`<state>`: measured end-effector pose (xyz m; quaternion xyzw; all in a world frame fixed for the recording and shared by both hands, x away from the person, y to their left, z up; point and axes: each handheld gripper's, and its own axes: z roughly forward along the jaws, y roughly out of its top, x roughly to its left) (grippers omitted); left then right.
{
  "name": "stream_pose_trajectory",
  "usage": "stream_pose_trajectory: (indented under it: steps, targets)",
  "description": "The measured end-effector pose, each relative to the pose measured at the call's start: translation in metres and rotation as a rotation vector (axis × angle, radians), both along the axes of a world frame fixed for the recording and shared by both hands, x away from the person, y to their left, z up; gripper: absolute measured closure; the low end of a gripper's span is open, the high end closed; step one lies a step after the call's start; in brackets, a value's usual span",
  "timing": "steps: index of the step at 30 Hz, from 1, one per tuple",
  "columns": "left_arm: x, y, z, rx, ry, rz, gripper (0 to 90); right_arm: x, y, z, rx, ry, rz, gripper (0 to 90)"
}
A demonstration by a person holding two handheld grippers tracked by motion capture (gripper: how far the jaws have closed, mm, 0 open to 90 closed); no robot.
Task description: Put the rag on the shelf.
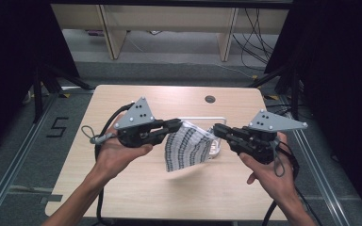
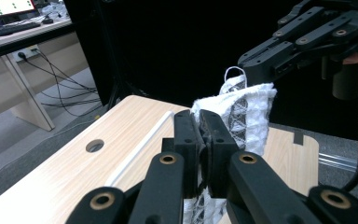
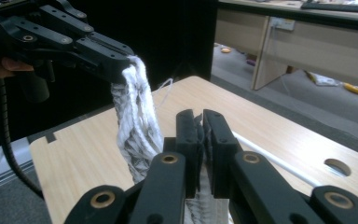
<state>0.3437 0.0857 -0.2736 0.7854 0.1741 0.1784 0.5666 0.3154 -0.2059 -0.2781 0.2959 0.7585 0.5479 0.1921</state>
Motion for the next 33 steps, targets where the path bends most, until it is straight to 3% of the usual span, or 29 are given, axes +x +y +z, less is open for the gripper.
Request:
stream_pose_trajectory:
  steps: [3,4,10,11,15,16,19,23,29,31,32,33]
  targets:
    - [0.009,-0.007,0.001,-0.007,0.009,0.001,85.8,0.005,-0.006,0.002,-0.024,-0.021,-0.016,86.1]
    - [0.011,-0.008,0.002,-0.010,0.011,0.002,85.8,0.007,-0.008,0.001,-0.004,-0.011,-0.020,86.1]
    - [0.026,-0.018,0.007,-0.016,0.012,0.012,85.8,0.019,-0.016,0.007,-0.006,0.010,-0.063,86.1]
    - [0.028,-0.019,0.008,-0.021,0.010,0.013,85.8,0.023,-0.018,0.008,-0.017,-0.018,-0.074,86.1]
    - [0.039,-0.022,0.009,-0.056,0.025,0.016,85.8,0.031,-0.020,0.013,-0.007,-0.006,-0.089,86.1]
    - [0.043,-0.023,0.009,-0.058,0.024,0.020,85.8,0.033,-0.022,0.015,-0.014,-0.026,-0.099,86.1]
    - [0.050,-0.024,0.009,-0.067,0.030,0.028,85.7,0.037,-0.022,0.020,0.004,0.012,-0.109,86.1]
    - [0.061,-0.026,0.009,-0.086,0.048,0.044,85.7,0.042,-0.022,0.022,-0.011,-0.015,-0.114,86.1]
    - [0.072,-0.028,0.009,-0.095,0.058,0.066,85.7,0.050,-0.019,0.026,0.007,0.003,-0.131,86.1]
    - [0.075,-0.027,0.010,-0.104,0.063,0.069,85.8,0.053,-0.019,0.026,0.009,-0.005,-0.132,86.1]
    - [0.076,-0.027,0.010,-0.106,0.062,0.072,85.7,0.056,-0.020,0.027,-0.008,-0.034,-0.138,86.1]
    - [0.078,-0.027,0.011,-0.109,0.062,0.075,85.7,0.058,-0.019,0.027,0.011,-0.021,-0.135,86.1]
